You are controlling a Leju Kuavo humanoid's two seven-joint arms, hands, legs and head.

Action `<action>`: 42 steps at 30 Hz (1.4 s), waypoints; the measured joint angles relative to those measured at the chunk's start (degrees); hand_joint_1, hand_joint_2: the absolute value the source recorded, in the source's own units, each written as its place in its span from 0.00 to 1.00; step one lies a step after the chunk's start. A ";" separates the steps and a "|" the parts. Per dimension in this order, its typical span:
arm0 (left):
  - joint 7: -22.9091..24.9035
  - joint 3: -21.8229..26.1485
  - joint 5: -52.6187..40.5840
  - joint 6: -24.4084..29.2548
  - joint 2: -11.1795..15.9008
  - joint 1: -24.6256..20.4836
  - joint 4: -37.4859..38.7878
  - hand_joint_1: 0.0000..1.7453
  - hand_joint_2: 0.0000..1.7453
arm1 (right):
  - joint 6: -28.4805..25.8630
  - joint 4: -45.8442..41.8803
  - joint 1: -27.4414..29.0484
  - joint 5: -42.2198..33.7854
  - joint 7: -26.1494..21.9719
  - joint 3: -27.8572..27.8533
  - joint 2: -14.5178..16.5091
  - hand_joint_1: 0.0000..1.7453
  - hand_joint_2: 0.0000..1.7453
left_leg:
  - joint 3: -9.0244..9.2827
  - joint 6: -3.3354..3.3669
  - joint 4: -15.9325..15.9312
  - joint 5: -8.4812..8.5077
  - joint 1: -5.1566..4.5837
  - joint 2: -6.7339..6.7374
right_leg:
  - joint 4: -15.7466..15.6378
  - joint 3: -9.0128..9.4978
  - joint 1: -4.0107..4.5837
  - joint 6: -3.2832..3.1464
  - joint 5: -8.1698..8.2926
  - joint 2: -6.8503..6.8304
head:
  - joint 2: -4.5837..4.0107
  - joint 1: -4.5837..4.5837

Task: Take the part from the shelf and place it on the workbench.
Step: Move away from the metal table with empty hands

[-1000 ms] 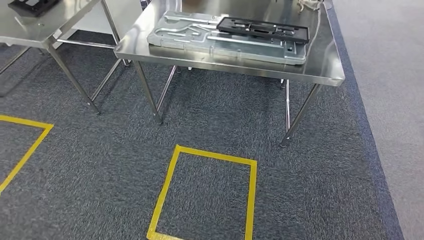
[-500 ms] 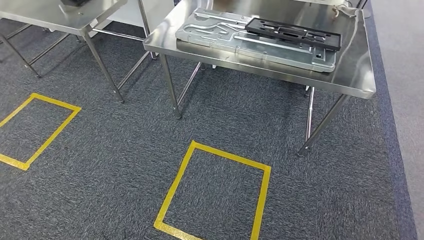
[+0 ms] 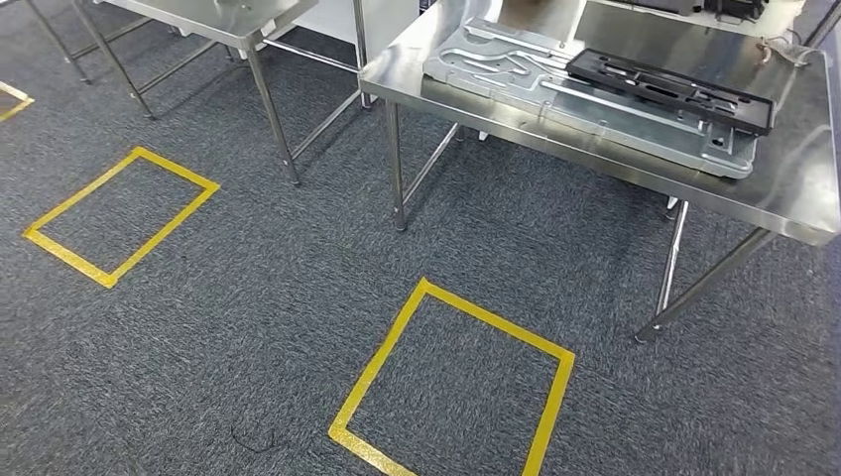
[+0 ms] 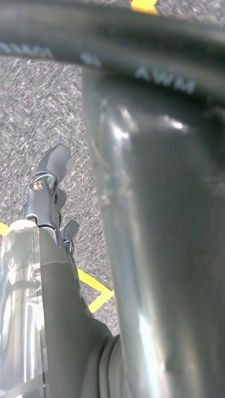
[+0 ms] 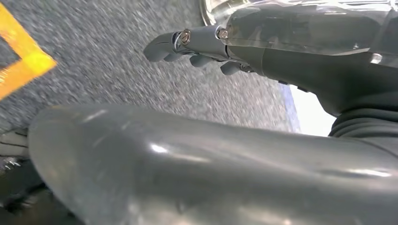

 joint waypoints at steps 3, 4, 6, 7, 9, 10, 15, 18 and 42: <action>0.35 0.40 0.20 -0.01 0.03 0.05 0.00 0.00 0.00 | 0.19 0.08 -0.23 0.34 0.67 0.34 -0.07 0.00 0.00 | -0.53 -1.09 0.12 0.05 0.12 -1.36 | -1.01 0.38 0.12 -0.66 0.00 -0.43 | 0.00 -0.01; 0.50 0.53 0.28 -0.01 0.04 0.13 0.00 0.00 0.00 | 0.28 0.09 -0.27 0.55 1.03 0.45 -0.11 0.00 0.00 | -0.69 -1.40 0.45 -0.21 0.10 -0.93 | -1.24 0.53 0.05 -1.01 0.10 -1.01 | 0.00 -0.02; 0.73 0.69 0.36 -0.01 0.07 0.15 0.00 0.00 0.00 | 0.46 0.10 -0.20 0.86 1.49 0.59 -0.22 0.00 0.00 | -2.25 -2.01 3.88 -2.36 0.14 1.49 | -1.67 0.73 -0.09 -1.68 0.27 -2.36 | 0.00 -0.02; 0.80 0.72 0.37 -0.01 0.06 0.10 0.00 0.00 0.00 | 0.59 0.11 -0.10 0.96 1.60 0.66 -0.30 0.00 0.00 | -3.80 -2.30 7.22 -4.12 0.21 2.93 | -1.71 0.76 0.05 -1.89 0.25 -3.08 | 0.00 -0.02; 0.89 0.79 0.36 -0.01 0.06 0.01 0.00 0.00 0.00 | 0.74 0.13 0.05 1.03 1.58 0.78 -0.38 0.00 0.00 | -6.98 -2.73 13.80 -6.86 0.47 4.04 | -1.66 0.75 0.24 -2.15 0.13 -4.61 | 0.00 -0.03; 0.90 0.83 0.33 -0.02 0.06 0.04 0.00 0.00 0.00 | 0.77 0.14 0.07 1.04 1.44 0.83 -0.41 0.00 0.00 | -7.62 -2.81 15.16 -6.91 0.52 4.27 | -1.63 0.77 0.28 -2.17 0.07 -5.34 | 0.00 -0.03; 0.91 0.89 -0.24 -0.03 0.07 -0.02 0.00 0.00 0.00 | 0.03 0.14 -0.09 1.04 0.02 0.84 -0.43 0.00 0.00 | -0.81 -1.72 1.68 -0.31 -0.13 8.15 | -1.50 1.36 0.62 -1.49 -0.46 -8.27 | 0.00 -0.03; 0.89 0.87 -0.68 -0.04 0.10 -0.11 0.00 0.00 0.00 | -0.08 0.14 -0.34 0.97 -0.19 0.84 -0.43 0.00 0.00 | -0.44 -0.78 -0.12 -0.14 -0.53 7.75 | -1.76 1.81 0.83 -0.61 -0.63 -10.02 | 0.00 -0.02; 0.23 -0.74 -5.24 -5.59 1.58 1.63 -0.50 0.00 0.00 | 0.52 0.36 0.48 -1.66 2.01 -1.42 -0.61 0.00 0.00 | -7.46 -3.04 14.30 -5.14 0.66 4.74 | -1.43 0.77 0.11 -2.06 -0.02 -6.32 | 0.00 -0.02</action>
